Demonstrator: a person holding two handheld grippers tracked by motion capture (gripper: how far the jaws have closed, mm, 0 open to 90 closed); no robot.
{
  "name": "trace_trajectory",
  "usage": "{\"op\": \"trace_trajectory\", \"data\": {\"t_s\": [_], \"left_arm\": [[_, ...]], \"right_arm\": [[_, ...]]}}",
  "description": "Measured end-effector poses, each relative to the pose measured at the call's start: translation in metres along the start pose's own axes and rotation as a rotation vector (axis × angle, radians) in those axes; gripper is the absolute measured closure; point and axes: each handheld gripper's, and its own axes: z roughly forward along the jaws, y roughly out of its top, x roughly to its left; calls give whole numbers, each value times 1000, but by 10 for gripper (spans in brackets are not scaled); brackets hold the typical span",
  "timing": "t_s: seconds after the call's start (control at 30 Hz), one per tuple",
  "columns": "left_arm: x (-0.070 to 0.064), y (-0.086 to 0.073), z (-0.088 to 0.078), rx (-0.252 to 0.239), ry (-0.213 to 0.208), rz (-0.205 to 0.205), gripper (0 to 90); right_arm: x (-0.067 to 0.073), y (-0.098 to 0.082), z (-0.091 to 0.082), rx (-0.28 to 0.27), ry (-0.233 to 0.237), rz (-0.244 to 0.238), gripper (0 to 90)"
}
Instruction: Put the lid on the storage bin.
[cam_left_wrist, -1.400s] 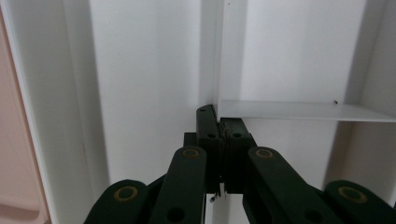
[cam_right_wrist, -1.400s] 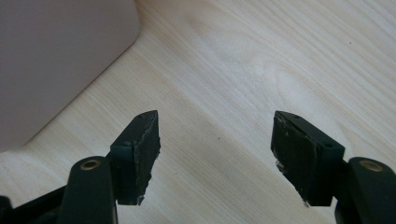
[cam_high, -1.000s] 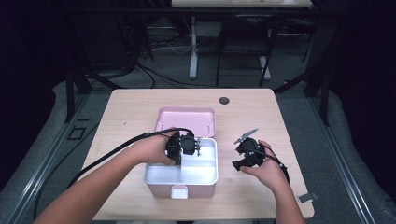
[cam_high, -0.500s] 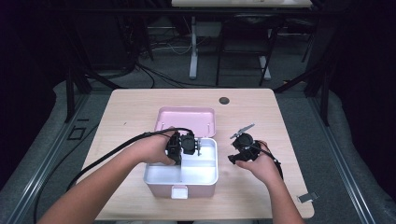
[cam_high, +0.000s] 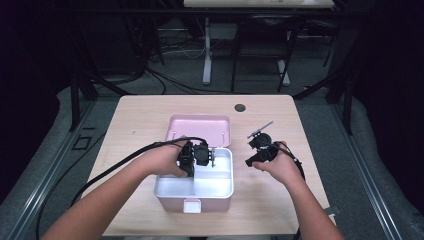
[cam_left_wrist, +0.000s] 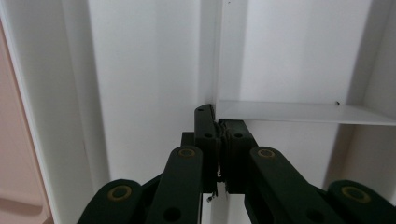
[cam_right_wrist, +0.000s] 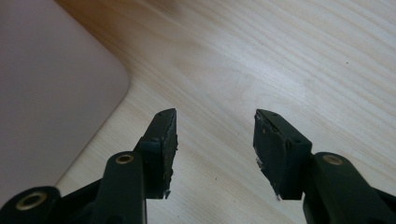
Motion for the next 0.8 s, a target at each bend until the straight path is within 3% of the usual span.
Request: {"op": "trace_trajectory", "data": {"t_s": [0.03, 0.1, 0.27, 0.37, 0.6, 0.8], "left_arm": [[0, 0, 0, 0, 0, 0, 866], [0, 0, 0, 0, 1, 0, 866], [0, 0, 0, 0, 2, 0, 866], [0, 0, 0, -1, 3, -1, 866], [-1, 0, 0, -3, 4, -5, 866], [-1, 0, 0, -1, 4, -3, 866]], "right_arm": [[1, 2, -2, -1, -37, -4, 499], [0, 7, -6, -1, -11, -1, 507], [3, 20, -13, 11, -16, -21, 542], [3, 29, -16, 23, 1, -5, 546], [-1, 46, -23, 36, -9, 55, 568], [-1, 55, -26, 28, -3, 62, 583]]}}
